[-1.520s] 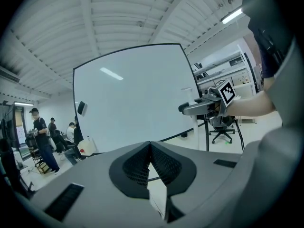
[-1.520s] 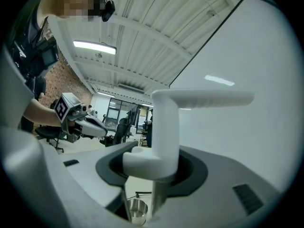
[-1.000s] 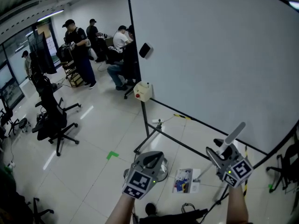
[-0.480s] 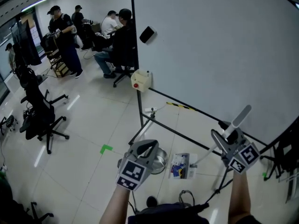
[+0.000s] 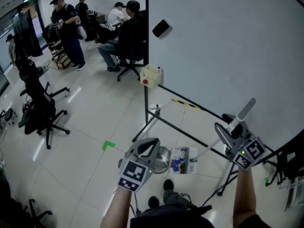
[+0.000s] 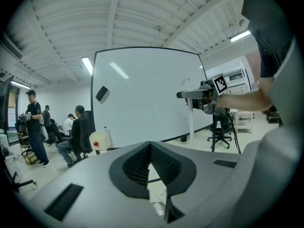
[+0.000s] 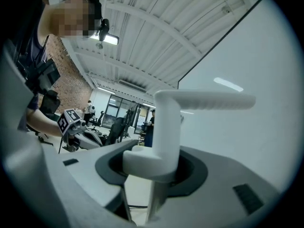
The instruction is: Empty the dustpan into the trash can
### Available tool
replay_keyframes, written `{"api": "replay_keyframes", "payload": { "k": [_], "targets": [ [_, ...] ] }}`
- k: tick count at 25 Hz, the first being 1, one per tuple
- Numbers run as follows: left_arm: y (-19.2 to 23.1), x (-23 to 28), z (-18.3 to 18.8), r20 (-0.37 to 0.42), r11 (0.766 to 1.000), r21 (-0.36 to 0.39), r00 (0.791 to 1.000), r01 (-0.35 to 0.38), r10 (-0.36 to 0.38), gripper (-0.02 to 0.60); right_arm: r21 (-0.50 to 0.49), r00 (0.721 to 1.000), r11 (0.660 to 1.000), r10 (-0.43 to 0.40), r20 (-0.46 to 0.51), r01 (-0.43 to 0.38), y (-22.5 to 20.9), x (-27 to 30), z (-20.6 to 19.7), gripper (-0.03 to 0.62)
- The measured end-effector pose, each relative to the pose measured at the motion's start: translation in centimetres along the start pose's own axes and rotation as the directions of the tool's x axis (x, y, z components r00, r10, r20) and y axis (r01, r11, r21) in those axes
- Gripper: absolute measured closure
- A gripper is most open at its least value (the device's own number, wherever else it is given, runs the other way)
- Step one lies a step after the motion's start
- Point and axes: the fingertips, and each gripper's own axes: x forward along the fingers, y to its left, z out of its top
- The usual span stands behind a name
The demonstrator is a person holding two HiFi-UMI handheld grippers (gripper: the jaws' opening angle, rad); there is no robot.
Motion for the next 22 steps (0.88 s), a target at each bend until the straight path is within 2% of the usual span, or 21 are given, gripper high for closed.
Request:
{"api": "replay_keyframes", "payload": {
  "k": [10,22],
  "targets": [
    [5.4,-0.8,-1.7,-0.024,0.991,-0.057,0.993,-0.120,0.119,0.583,0.018,0.994,0.994,0.108,0.027,-0.109,-0.6,6.1,-0.6,0.391],
    [9.1,1.0,-4.8,-0.080,0.973,-0.128,0.980,-0.190,0.181,0.583,-0.024,0.962,0.962,0.271,0.021,-0.271,-0.1,13.9,-1.7,0.390]
  ]
}}
